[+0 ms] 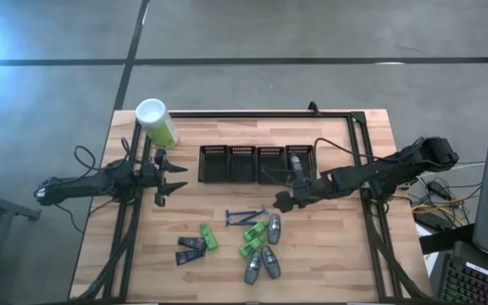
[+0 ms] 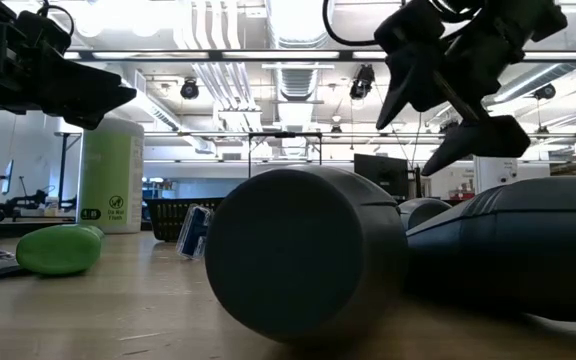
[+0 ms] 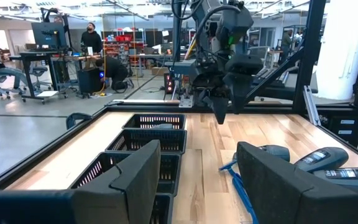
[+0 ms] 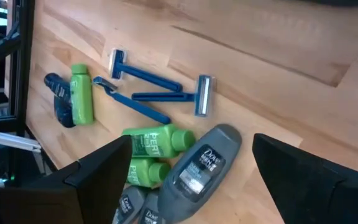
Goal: Pick & Place Travel size toiletries
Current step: Put the gray deodorant into the right black bin
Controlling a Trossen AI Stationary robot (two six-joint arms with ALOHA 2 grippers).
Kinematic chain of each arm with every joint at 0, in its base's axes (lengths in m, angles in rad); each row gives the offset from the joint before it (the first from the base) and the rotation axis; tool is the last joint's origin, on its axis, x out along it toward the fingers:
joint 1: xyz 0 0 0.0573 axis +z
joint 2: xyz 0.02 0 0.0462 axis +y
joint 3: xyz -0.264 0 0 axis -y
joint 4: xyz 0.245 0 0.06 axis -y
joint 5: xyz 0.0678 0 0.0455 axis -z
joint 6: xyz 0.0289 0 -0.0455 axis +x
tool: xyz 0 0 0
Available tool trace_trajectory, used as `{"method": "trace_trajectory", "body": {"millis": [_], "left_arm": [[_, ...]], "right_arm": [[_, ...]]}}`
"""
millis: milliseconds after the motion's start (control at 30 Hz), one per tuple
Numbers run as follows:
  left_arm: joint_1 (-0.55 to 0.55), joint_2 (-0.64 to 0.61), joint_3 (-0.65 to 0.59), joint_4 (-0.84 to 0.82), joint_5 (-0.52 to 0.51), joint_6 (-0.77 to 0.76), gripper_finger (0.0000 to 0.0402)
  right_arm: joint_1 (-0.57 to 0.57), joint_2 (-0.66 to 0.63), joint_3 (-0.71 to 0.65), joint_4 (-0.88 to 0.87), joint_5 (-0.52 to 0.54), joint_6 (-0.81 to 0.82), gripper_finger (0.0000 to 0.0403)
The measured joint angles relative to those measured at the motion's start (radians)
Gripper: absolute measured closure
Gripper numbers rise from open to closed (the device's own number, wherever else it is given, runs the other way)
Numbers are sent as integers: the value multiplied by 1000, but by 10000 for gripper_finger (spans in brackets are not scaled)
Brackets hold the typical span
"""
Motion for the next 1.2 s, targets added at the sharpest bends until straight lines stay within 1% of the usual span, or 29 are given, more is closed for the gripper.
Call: {"method": "trace_trajectory", "body": {"millis": [233, 400, 500, 633, 833, 1033, 1133, 1200], "left_arm": [[0, 0, 0, 0, 0, 0, 183], [0, 0, 0, 0, 0, 0, 184], [0, 0, 0, 0, 0, 0, 184], [0, 0, 0, 0, 0, 0, 184], [0, 0, 0, 0, 0, 0, 183], [0, 0, 0, 0, 0, 0, 183], [0, 0, 0, 0, 0, 0, 184], [0, 0, 0, 0, 0, 0, 184]], "right_arm": [[49, 18, 0, -8, 1, 99, 114], [81, 83, 0, -19, 0, 213, 127], [95, 122, 0, 17, -1, 251, 133], [106, 172, 2, 107, -30, 260, 138], [123, 223, 14, 237, -37, 211, 147], [124, 253, 14, 256, -107, 181, 153], [124, 264, 13, 248, -138, 175, 146], [124, 263, 13, 259, -142, 131, 139]]}}
